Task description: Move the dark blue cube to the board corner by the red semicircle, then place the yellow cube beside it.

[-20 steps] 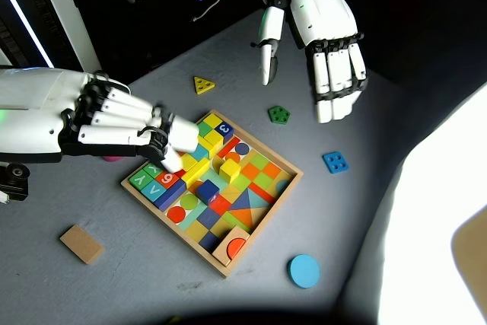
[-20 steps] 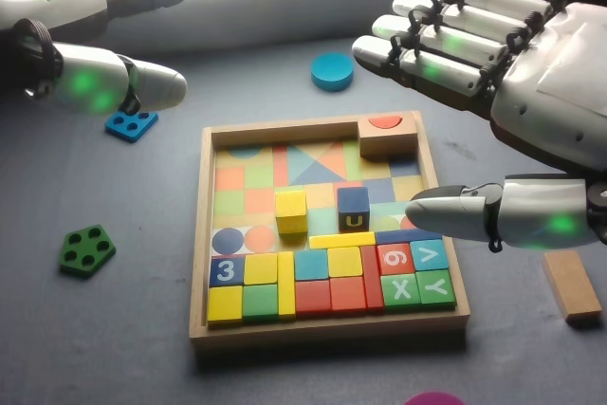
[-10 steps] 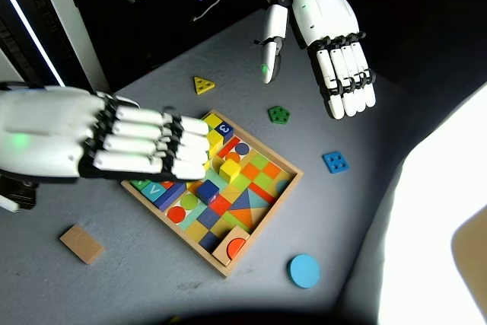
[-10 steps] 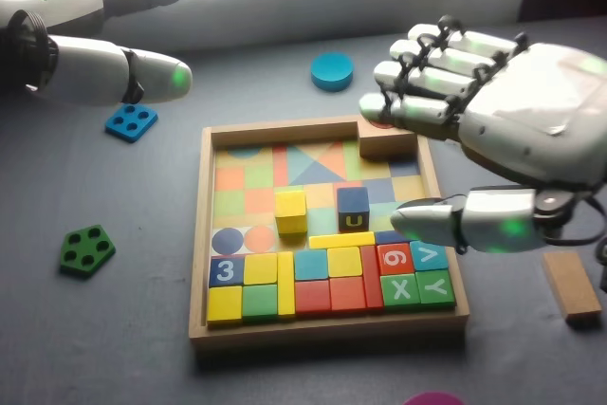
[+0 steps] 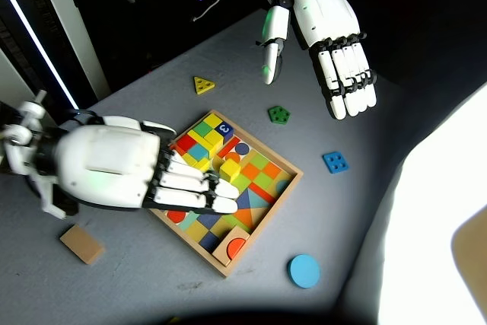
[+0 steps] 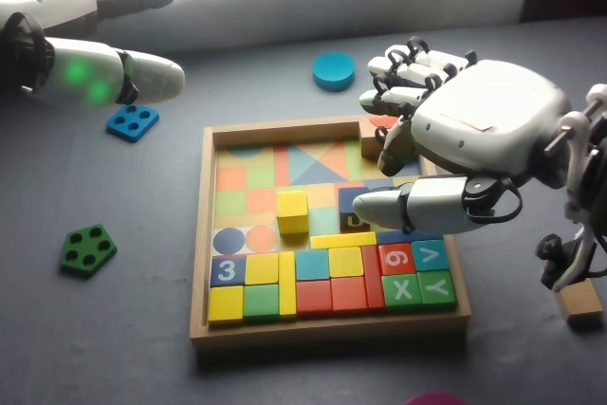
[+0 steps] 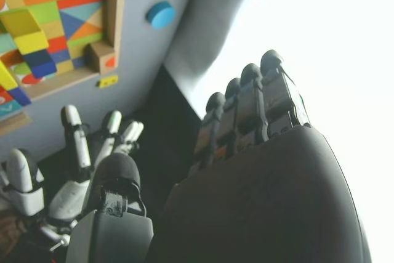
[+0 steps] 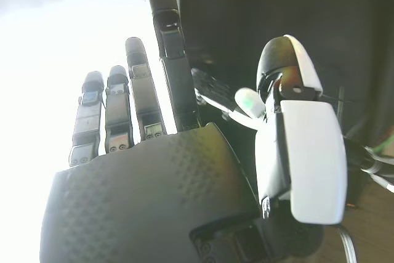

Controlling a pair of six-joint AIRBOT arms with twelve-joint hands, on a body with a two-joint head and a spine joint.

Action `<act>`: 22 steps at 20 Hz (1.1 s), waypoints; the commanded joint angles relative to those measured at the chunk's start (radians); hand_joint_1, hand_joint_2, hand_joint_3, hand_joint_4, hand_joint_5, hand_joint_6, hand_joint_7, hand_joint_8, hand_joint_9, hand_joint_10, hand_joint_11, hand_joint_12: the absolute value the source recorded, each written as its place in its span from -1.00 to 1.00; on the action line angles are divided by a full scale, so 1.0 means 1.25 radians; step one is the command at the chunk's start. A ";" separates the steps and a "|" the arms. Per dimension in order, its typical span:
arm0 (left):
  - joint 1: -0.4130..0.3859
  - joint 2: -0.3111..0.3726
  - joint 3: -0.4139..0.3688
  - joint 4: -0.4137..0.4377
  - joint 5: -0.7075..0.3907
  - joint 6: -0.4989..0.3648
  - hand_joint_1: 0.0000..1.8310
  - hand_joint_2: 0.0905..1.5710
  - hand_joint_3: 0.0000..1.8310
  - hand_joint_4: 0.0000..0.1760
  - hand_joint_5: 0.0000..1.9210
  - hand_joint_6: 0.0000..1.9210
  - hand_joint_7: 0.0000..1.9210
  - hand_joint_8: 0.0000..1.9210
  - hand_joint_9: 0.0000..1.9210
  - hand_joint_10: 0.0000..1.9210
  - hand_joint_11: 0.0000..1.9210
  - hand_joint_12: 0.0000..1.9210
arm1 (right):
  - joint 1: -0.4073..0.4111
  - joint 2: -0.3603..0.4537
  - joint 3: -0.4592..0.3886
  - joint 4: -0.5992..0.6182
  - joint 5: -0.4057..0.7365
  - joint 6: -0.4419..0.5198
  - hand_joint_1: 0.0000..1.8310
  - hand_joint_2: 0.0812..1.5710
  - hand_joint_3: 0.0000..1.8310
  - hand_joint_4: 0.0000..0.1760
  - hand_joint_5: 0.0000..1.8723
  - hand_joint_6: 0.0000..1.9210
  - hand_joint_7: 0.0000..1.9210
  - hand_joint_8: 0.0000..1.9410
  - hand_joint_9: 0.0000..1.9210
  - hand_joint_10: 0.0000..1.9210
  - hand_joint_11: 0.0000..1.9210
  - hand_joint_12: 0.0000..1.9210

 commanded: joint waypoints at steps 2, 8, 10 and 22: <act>-0.007 -0.003 0.004 0.004 -0.004 0.002 -1.00 0.58 -1.00 -1.00 -1.00 -1.00 -0.99 -1.00 -0.98 -1.00 -0.98 -0.99 | 0.015 -0.015 0.007 -0.018 0.079 -0.001 -1.00 0.42 -1.00 -1.00 -0.02 -0.91 -0.78 -1.00 -1.00 -1.00 -1.00 -1.00; -0.009 -0.004 0.007 -0.009 0.000 0.002 -1.00 0.58 -1.00 -0.98 -1.00 -1.00 -0.97 -0.99 -0.99 -1.00 -1.00 -1.00 | 0.026 -0.058 0.020 -0.017 0.079 -0.007 -1.00 0.43 -1.00 -1.00 -0.01 -0.92 -0.78 -1.00 -1.00 -1.00 -1.00 -1.00; -0.009 -0.004 0.006 -0.008 0.004 0.002 -1.00 0.57 -1.00 -0.97 -1.00 -1.00 -0.97 -1.00 -1.00 -1.00 -1.00 -1.00 | 0.023 -0.068 0.024 -0.017 0.081 -0.018 -1.00 0.43 -1.00 -1.00 -0.02 -0.92 -0.78 -1.00 -1.00 -1.00 -1.00 -1.00; -0.016 -0.005 0.006 -0.008 0.011 0.001 -1.00 0.60 -0.99 -1.00 -1.00 -1.00 -0.98 -1.00 -1.00 -1.00 -1.00 -1.00 | -0.015 -0.075 0.029 0.017 0.060 -0.044 -1.00 0.44 -1.00 -1.00 0.00 -0.93 -0.79 -0.98 -1.00 -1.00 -1.00 -1.00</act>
